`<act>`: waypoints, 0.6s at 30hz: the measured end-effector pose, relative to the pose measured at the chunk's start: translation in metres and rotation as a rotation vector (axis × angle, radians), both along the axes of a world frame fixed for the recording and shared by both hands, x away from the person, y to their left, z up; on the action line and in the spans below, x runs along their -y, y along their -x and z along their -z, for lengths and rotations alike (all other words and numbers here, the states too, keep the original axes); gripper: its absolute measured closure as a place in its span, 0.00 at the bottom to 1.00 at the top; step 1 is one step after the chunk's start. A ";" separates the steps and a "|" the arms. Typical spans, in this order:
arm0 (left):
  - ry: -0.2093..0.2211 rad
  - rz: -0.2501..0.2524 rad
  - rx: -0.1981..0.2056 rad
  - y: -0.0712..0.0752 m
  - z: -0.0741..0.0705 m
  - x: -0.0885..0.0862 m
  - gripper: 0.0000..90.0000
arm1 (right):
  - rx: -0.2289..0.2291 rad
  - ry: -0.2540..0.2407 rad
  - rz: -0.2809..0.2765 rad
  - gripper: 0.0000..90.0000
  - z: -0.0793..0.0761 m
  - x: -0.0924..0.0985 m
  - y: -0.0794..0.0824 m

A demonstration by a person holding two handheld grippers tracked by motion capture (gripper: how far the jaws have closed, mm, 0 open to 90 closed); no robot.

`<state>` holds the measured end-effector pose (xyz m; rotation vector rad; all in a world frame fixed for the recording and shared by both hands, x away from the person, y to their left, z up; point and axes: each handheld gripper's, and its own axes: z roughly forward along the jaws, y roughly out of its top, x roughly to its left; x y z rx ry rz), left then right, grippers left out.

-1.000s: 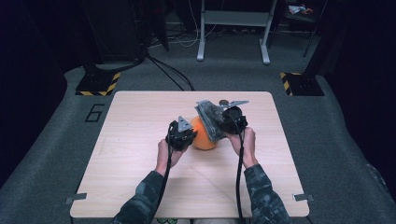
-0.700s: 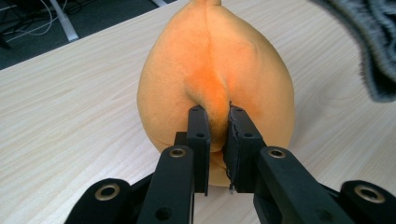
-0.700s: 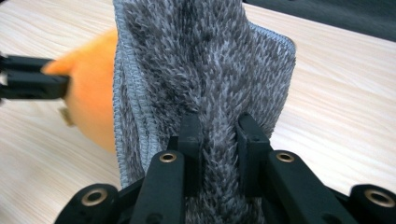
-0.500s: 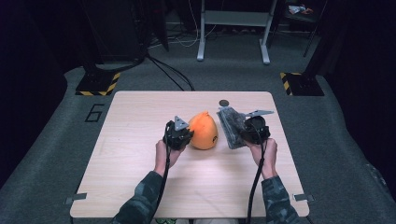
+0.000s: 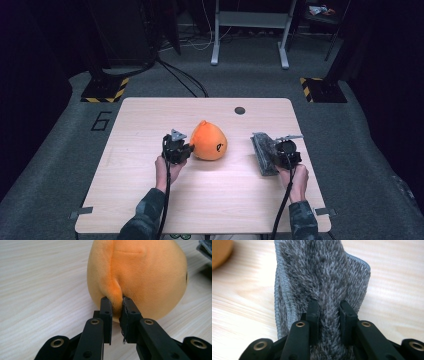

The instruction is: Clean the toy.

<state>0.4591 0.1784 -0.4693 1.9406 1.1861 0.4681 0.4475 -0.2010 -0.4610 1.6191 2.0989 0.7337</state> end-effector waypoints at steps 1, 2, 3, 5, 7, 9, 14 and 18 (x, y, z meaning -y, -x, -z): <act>-0.003 -0.002 -0.007 0.000 0.002 -0.002 0.89 | -0.008 0.000 0.005 0.82 0.004 0.002 0.000; 0.002 -0.011 -0.011 0.000 0.003 -0.003 0.89 | -0.017 0.005 0.011 0.82 0.008 0.003 0.001; -0.004 -0.011 -0.018 0.001 0.003 -0.004 0.88 | -0.020 0.008 0.014 0.82 0.012 0.005 0.001; -0.011 -0.021 -0.024 0.001 0.005 -0.007 0.87 | -0.027 0.014 0.023 0.81 0.017 0.007 0.002; -0.026 -0.025 -0.039 0.001 0.007 -0.011 0.85 | -0.033 0.021 0.033 0.81 0.023 0.008 0.003; -0.028 -0.051 -0.044 0.002 0.011 -0.014 0.82 | -0.037 0.020 0.037 0.80 0.028 0.010 0.004; -0.035 -0.091 -0.094 0.001 0.020 -0.028 0.65 | -0.028 0.027 0.041 0.75 0.036 0.009 0.004; -0.044 -0.110 -0.108 0.004 0.021 -0.036 0.48 | -0.018 0.029 0.043 0.50 0.035 0.009 0.004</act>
